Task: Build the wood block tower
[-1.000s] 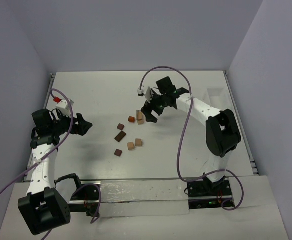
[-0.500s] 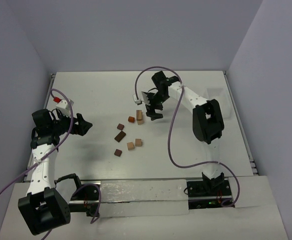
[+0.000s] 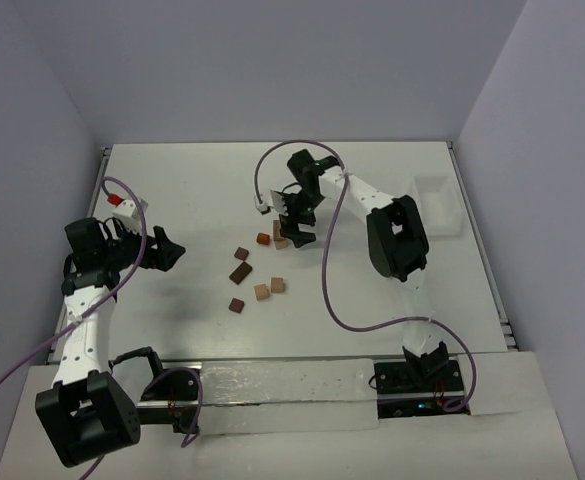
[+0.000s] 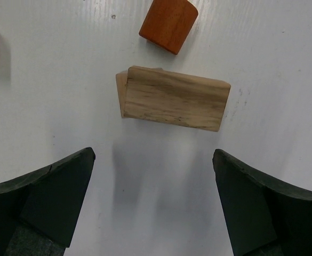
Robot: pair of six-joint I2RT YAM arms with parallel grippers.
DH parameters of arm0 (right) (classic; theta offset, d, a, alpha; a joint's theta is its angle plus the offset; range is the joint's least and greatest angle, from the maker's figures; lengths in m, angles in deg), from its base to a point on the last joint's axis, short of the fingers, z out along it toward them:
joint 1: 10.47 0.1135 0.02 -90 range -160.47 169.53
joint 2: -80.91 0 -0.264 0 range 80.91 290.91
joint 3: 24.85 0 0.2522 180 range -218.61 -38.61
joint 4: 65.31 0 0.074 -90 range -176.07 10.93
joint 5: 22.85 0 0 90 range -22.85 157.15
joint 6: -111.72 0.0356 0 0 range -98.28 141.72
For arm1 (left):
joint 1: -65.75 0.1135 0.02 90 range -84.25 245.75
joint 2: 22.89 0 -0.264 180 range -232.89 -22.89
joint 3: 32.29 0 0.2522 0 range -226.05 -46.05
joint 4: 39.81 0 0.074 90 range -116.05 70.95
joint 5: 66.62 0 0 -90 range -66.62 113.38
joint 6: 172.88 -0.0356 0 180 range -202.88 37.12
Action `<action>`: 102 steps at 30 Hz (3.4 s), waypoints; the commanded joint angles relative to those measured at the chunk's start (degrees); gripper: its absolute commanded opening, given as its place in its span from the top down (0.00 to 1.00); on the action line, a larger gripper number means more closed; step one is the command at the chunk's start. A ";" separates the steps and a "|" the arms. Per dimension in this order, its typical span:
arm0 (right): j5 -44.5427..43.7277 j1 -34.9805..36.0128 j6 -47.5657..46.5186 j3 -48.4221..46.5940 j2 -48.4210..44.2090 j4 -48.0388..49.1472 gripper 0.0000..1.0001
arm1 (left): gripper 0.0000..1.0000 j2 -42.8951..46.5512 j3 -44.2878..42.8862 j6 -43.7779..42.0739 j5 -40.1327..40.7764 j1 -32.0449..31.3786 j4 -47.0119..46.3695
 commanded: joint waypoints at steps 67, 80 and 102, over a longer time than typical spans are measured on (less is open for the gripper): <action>-9.02 6.48 5.38 -9.55 7.02 0.32 0.00 | 0.01 -0.15 -0.51 -0.12 0.38 0.45 -2.21; -10.05 6.95 6.46 -10.22 7.72 0.73 0.00 | 0.01 -0.07 -0.36 -0.09 0.38 0.51 -2.24; -10.60 7.96 8.04 -11.03 8.72 0.76 0.00 | 0.01 -0.48 -0.45 0.15 0.55 0.43 -2.31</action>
